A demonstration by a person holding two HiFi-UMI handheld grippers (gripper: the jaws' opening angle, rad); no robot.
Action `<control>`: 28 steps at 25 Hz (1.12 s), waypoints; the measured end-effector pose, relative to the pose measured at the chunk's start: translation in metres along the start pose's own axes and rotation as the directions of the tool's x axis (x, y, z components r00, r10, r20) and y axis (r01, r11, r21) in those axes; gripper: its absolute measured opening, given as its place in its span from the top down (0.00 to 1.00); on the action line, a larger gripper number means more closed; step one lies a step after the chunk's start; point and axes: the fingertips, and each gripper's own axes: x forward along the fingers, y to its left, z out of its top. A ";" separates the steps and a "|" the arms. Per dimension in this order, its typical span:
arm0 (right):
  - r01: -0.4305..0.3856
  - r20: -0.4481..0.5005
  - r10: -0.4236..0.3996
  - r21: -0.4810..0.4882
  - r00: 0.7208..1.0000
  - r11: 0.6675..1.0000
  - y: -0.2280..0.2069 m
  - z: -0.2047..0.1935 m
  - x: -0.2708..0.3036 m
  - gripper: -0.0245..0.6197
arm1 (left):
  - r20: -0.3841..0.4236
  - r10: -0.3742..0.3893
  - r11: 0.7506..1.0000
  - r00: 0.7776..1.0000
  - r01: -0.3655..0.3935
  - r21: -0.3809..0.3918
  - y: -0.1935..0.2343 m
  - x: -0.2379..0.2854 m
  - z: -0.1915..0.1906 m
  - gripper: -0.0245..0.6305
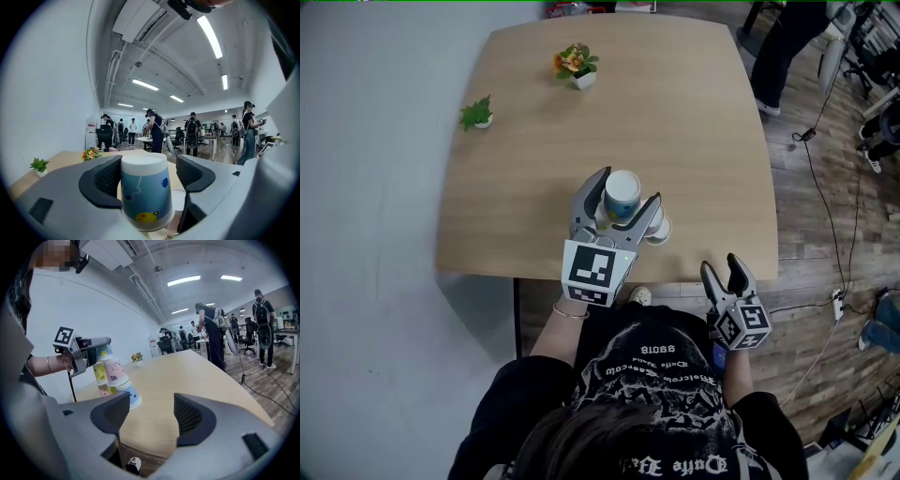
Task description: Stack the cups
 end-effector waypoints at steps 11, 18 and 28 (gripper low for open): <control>-0.013 -0.002 0.013 -0.001 1.000 1.000 0.000 0.001 0.004 0.50 | -0.018 -0.025 0.999 1.000 0.025 -0.021 -0.004 -0.002 0.005 0.27; -0.015 0.007 0.015 0.007 1.000 1.000 -0.003 0.005 0.008 0.50 | 0.039 -0.047 0.980 0.998 0.053 -0.191 0.005 -0.017 0.035 0.21; -0.043 0.032 0.043 0.001 0.999 0.999 0.004 0.014 0.015 0.50 | 0.123 0.042 0.972 0.991 -0.012 -0.233 0.046 -0.074 0.073 0.21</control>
